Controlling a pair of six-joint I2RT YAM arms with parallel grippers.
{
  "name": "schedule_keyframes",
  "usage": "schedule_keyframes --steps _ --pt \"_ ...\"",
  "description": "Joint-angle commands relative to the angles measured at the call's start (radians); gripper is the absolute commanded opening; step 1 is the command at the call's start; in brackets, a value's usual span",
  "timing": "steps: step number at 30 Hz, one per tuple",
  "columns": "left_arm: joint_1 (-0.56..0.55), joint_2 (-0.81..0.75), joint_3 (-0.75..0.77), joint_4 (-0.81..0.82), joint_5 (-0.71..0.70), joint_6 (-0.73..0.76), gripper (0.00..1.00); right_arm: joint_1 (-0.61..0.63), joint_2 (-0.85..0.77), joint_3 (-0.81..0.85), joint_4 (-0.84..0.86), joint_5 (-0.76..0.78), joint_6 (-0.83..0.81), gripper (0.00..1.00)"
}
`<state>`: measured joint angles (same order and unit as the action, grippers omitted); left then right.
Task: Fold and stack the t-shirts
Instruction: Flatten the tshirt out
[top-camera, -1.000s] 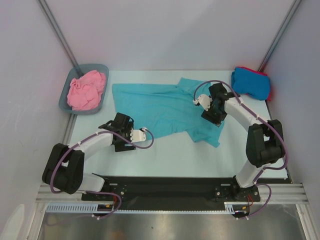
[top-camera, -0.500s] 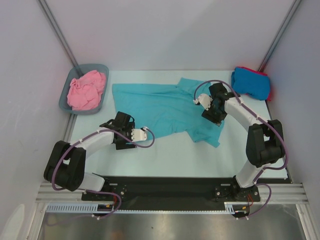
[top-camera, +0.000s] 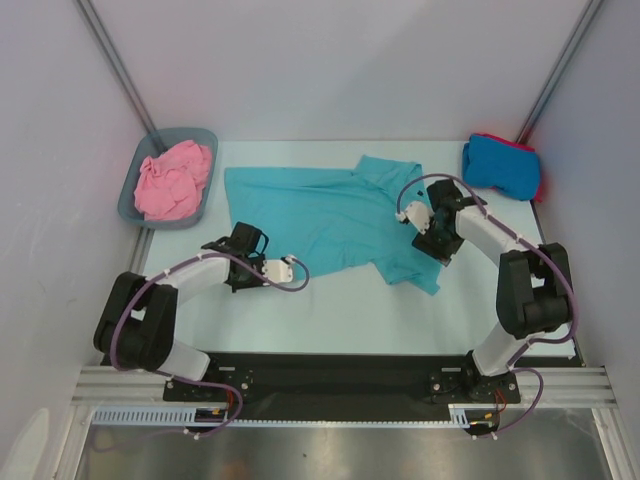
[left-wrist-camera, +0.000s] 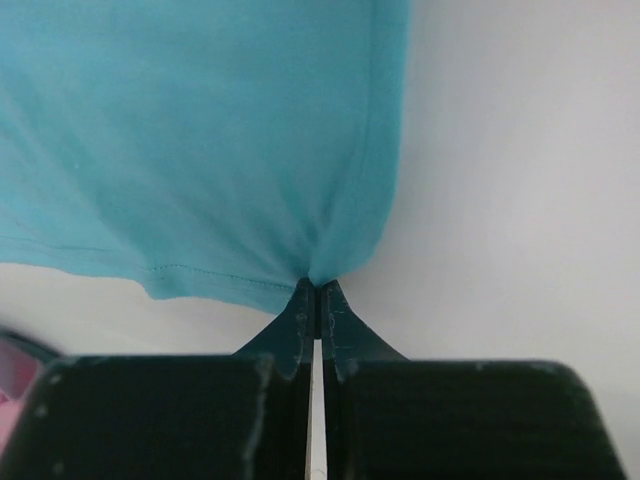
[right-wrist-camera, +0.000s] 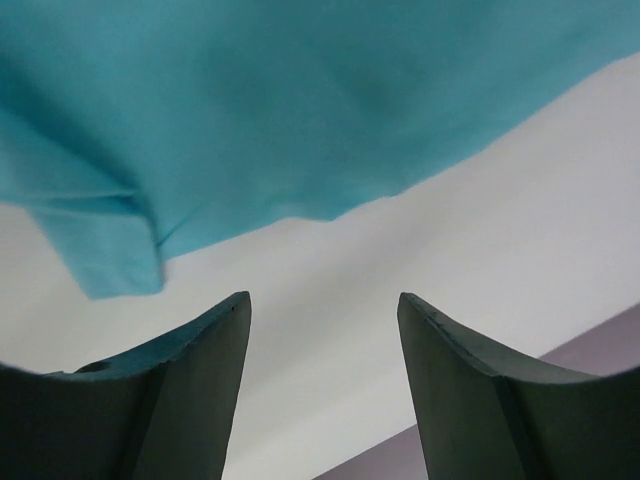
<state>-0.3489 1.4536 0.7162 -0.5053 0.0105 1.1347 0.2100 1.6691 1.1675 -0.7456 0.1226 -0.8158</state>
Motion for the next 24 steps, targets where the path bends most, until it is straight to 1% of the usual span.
schedule_keyframes --steps 1,3,4,5,7,9,12,13,16,24 --pt "0.031 0.028 0.071 -0.018 -0.003 -0.001 0.0 0.046 -0.094 -0.069 -0.009 -0.035 -0.014 0.66" --pt "0.036 0.048 0.095 -0.015 -0.007 0.0 0.01 0.072 -0.106 -0.068 -0.078 -0.112 0.026 0.65" --pt "0.036 0.054 0.103 -0.013 -0.007 0.0 0.01 0.077 -0.106 -0.057 -0.107 -0.214 0.041 0.64" --pt "0.036 0.06 0.117 -0.013 -0.007 0.003 0.01 0.074 -0.1 -0.023 -0.159 -0.248 0.058 0.64" --pt "0.036 0.067 0.13 -0.01 -0.007 0.002 0.01 0.059 -0.074 0.015 -0.201 -0.338 0.105 0.64" --pt "0.036 0.074 0.149 -0.01 -0.007 -0.003 0.01 0.022 -0.046 0.065 -0.257 -0.392 0.119 0.64" --pt "0.036 0.08 0.166 -0.01 -0.006 -0.012 0.01 -0.035 0.021 0.116 -0.323 -0.486 0.141 0.59" --pt "0.036 0.08 0.167 -0.012 -0.007 -0.013 0.01 -0.075 0.033 0.124 -0.333 -0.526 0.148 0.57" --pt "0.036 0.08 0.172 -0.012 -0.035 -0.013 0.01 -0.133 0.072 0.132 -0.365 -0.572 0.145 0.52" --pt "0.036 0.08 0.198 -0.015 -0.038 -0.023 0.02 -0.159 0.101 0.057 -0.356 -0.604 0.141 0.5"
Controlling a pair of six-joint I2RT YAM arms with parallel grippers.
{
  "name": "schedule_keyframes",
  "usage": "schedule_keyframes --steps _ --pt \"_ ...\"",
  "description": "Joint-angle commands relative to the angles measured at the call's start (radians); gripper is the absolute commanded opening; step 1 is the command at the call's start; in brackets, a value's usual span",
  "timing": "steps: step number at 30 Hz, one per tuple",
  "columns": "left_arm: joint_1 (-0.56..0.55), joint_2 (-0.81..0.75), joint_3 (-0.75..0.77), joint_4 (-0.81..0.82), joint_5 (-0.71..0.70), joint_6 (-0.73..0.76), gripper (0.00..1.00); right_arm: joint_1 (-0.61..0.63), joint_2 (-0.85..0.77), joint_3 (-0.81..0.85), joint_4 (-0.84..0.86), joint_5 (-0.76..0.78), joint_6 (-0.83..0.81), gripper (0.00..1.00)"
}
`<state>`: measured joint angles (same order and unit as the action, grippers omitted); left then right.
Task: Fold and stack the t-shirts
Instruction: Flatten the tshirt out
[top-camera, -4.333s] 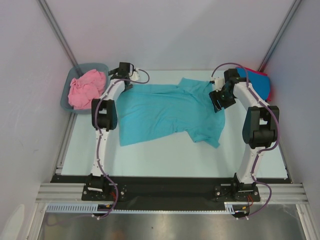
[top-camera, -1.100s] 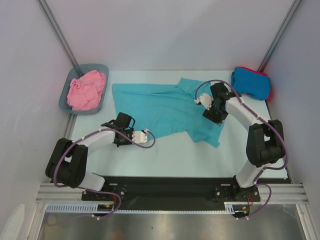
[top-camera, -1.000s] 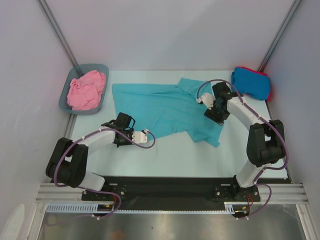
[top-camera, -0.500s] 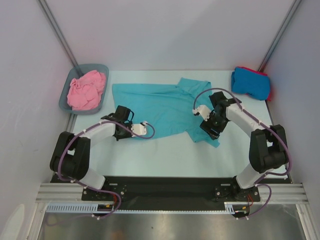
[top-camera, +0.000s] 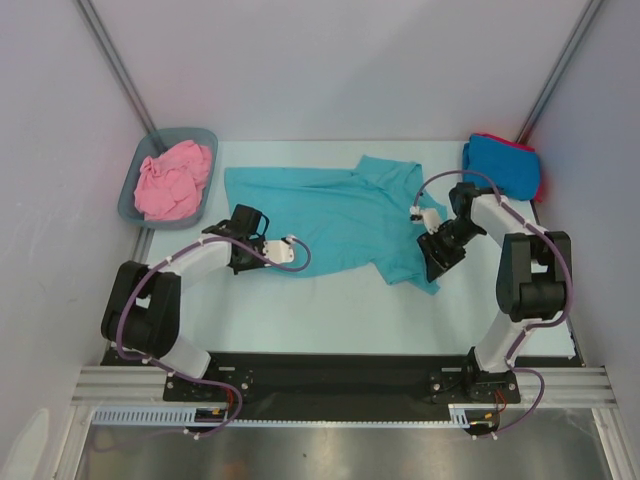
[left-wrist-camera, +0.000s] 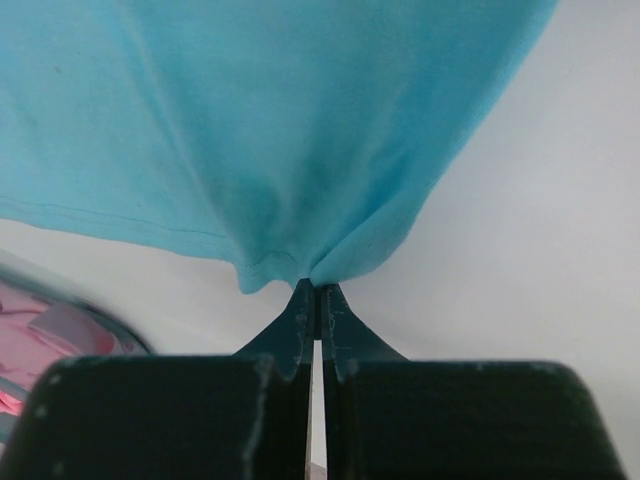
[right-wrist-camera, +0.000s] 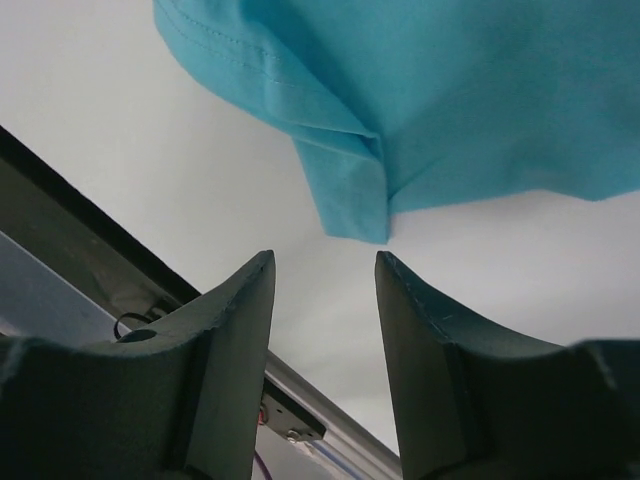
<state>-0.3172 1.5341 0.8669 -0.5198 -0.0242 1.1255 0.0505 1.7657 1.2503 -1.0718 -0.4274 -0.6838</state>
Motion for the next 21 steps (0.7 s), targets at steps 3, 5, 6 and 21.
schedule_keyframes --steps 3,5,6,21 --pt "0.004 0.001 0.05 0.0 -0.005 -0.015 0.01 0.002 0.003 -0.064 -0.01 -0.044 0.004 0.5" --pt "0.004 0.0 0.05 0.0 -0.006 -0.013 0.02 -0.004 0.0 -0.081 -0.005 -0.034 0.004 0.49" --pt "0.004 -0.005 0.049 0.0 -0.006 -0.01 0.02 -0.011 0.0 -0.095 0.001 -0.033 0.003 0.49" --pt "-0.005 -0.006 0.052 0.0 -0.003 -0.01 0.02 -0.075 0.058 -0.132 0.085 -0.005 0.006 0.49"
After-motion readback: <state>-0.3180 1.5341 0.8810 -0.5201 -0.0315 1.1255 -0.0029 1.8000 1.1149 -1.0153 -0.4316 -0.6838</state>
